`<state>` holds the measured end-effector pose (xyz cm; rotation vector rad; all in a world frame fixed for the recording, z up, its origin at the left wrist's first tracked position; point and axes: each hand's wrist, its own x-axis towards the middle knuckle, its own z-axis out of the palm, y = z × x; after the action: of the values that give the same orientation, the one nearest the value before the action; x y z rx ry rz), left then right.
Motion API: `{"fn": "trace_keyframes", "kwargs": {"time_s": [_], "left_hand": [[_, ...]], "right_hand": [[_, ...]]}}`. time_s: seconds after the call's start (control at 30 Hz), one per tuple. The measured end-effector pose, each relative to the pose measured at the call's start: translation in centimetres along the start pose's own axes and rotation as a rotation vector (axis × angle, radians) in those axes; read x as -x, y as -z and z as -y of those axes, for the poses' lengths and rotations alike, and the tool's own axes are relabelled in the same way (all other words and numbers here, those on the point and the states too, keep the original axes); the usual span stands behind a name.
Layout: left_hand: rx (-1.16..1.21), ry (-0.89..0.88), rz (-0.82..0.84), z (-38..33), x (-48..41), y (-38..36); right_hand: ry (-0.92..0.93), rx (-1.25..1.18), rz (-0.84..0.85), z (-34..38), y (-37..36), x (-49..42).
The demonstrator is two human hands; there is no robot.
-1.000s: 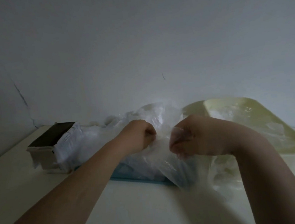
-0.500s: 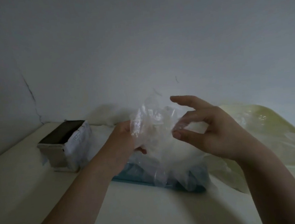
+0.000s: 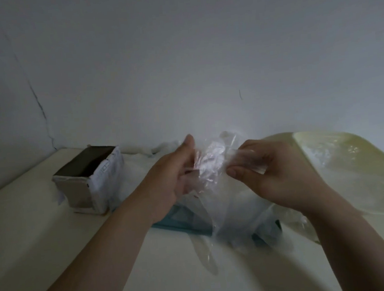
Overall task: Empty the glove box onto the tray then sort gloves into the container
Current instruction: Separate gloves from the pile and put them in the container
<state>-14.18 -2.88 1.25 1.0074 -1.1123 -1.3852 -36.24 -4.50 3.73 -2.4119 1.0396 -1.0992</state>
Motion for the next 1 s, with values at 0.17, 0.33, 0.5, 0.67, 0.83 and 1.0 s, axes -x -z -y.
{"fn": "trace_keyframes", "kwargs": {"time_s": [0.17, 0.33, 0.5, 0.67, 0.83, 1.0], "left_hand": [[-0.258, -0.135, 0.041, 0.4, 0.5, 0.4], [-0.187, -0.145, -0.1, 0.6, 0.2, 0.3], [-0.046, -0.089, -0.108, 0.6, -0.1, 0.9], [-0.149, -0.214, -0.285, -0.7, -0.3, 2.6], [-0.304, -0.458, -0.237, -4.3, 2.0, 3.4], [-0.194, -0.423, 0.164, -6.8, 5.7, 2.3]], "right_hand": [[-0.096, -0.008, 0.009, 0.2, -0.2, 0.3], [-0.154, -0.024, 0.043, -0.6, -0.4, 0.4], [-0.269, 0.007, 0.044, -0.7, -0.3, 0.2], [-0.427, 0.122, 0.047, -1.7, -0.6, -0.1], [-0.516, 0.208, 0.003, -3.2, -1.6, -0.2], [-0.449, 0.279, -0.083, -2.0, -1.7, 0.0]]}}
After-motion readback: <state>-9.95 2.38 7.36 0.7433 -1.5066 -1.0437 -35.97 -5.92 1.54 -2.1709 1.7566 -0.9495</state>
